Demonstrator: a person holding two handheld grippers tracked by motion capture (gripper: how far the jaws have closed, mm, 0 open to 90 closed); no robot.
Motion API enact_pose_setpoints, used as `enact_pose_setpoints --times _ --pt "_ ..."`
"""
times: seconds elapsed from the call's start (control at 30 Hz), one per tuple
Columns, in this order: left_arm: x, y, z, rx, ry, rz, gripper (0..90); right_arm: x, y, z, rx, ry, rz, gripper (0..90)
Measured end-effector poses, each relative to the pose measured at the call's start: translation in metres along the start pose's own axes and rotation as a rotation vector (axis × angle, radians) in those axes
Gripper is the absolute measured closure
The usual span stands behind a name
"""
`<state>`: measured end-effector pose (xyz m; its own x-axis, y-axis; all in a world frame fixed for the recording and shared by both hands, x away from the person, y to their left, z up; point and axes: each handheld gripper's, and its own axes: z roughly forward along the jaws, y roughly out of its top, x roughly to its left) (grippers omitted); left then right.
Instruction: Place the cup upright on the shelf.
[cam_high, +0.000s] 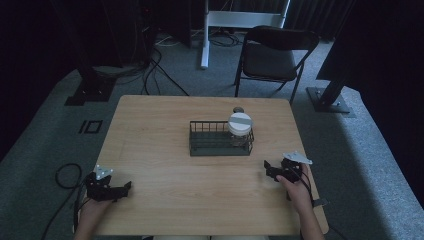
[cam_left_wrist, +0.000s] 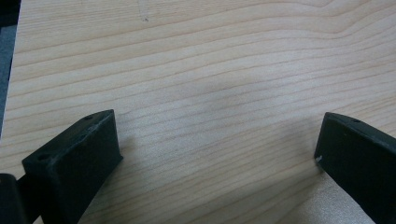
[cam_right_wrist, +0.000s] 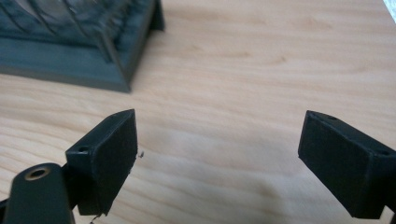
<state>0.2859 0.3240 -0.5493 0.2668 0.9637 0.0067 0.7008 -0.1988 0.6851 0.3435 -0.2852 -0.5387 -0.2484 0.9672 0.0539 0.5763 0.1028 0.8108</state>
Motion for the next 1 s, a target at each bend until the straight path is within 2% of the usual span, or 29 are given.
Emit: enact_pose_setpoints --times 0.43,0.57,0.67,1.0 --pt "0.0 0.0 0.0 0.0 0.0 0.0 0.2 -0.014 -0.01 0.0 0.078 -0.084 0.073 11.8" --pt "0.0 0.0 0.0 0.0 0.0 0.0 0.2 -0.016 -0.013 0.001 0.1 -0.118 0.072 11.8" --pt "0.0 0.0 0.0 0.0 0.0 0.0 0.2 -0.018 -0.013 0.0 0.091 -0.114 0.08 11.8" --pt "0.0 0.0 0.0 0.0 0.0 0.0 0.2 -0.019 -0.014 0.001 0.125 -0.128 0.081 11.9"
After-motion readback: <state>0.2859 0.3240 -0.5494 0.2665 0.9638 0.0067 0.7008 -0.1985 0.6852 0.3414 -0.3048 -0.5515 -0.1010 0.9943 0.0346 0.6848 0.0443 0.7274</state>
